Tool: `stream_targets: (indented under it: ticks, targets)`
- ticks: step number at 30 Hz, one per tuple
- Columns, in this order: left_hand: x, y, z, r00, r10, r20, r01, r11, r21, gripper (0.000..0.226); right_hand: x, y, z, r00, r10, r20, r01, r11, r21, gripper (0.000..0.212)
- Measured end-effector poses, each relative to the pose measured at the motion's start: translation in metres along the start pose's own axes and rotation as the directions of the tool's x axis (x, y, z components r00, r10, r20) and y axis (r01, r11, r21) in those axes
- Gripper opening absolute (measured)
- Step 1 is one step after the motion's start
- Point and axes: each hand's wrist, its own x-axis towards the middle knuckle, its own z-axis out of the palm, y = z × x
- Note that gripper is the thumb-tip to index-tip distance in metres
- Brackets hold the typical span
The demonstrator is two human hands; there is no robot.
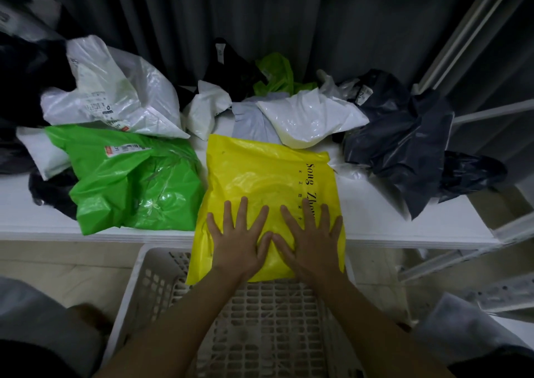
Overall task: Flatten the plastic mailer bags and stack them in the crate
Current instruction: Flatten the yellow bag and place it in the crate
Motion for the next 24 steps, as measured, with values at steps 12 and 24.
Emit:
stream_targets:
  ticks: [12, 24]
  targets:
    - [0.080, -0.004, -0.015, 0.997, -0.029, 0.074, 0.032, 0.998, -0.049, 0.071, 0.072, 0.006, -0.008, 0.999, -0.048, 0.022, 0.047, 0.997, 0.055, 0.082]
    - [0.084, -0.004, -0.007, 0.985, -0.068, 0.158, 0.076, 0.996, -0.044, 0.059, 0.080, 0.010, 0.005, 0.984, -0.019, 0.178, 0.019, 1.000, 0.005, 0.075]
